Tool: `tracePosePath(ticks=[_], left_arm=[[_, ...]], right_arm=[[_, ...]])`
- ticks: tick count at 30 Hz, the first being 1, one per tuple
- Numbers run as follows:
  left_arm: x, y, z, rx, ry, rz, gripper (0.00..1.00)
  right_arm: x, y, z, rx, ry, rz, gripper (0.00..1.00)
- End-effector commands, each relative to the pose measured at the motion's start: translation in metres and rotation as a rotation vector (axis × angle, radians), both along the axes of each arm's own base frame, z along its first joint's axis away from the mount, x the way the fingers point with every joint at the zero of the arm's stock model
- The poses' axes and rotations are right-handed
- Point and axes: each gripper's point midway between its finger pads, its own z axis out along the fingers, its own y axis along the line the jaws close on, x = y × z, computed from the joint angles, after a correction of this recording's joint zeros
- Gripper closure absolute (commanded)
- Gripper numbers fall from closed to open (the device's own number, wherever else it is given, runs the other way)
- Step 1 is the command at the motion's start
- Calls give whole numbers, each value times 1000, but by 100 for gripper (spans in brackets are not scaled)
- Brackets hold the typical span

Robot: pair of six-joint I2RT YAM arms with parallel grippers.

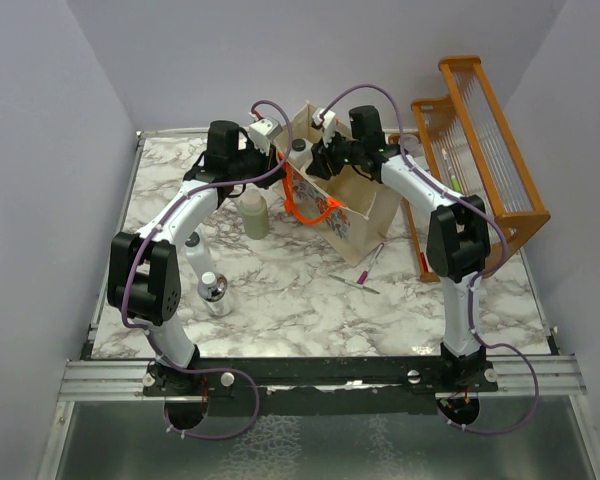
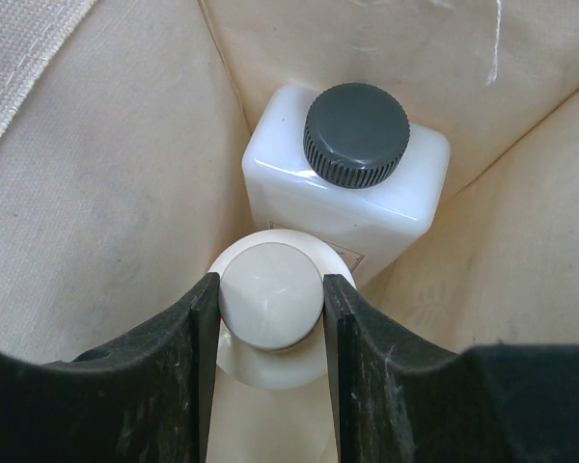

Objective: Place the personal care products into the canvas bag
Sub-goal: Place the care product in the canvas bag.

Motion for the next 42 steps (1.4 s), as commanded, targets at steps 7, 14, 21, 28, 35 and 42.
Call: tracePosePath(ticks=[7,14,21,28,35,42], left_arm=[[-5,-3,12,-3,-16,-17,100],[-6,-2,10,-2,-11,-18,100],[-9,-1,21,-8,-37,-15,100],[-8,0,21,-12,-33,-3,100],[-8,-1,23,-19,-28,3,100],[-10,-3,28,-35,-29,-7,92]], right_arm=[[8,0,20,4,-151,19,94],[4,-10,26,-32,-163,-6,66],[5,-14,28,-57,-149,-25,46],[4,-16,32,-63,-150,-32,29],[-2,-14,59,-28,-162,-23,21],[-17,-17,113,44,-198,-36,20]])
